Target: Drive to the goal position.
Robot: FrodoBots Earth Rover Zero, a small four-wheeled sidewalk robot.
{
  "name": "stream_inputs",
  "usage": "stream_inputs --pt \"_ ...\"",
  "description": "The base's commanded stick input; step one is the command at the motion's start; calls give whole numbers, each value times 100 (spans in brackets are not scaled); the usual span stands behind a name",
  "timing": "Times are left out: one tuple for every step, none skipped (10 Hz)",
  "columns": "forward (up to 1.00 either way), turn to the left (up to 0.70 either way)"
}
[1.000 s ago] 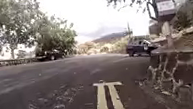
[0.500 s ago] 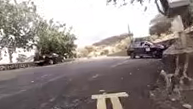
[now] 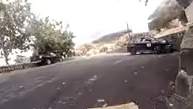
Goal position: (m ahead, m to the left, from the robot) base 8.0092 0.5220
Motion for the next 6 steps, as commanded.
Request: stream_inputs --pt "85 -7" --pt "85 -4" --pt "85 -1" --pt "85 0" --pt "85 0" --pt "85 0"
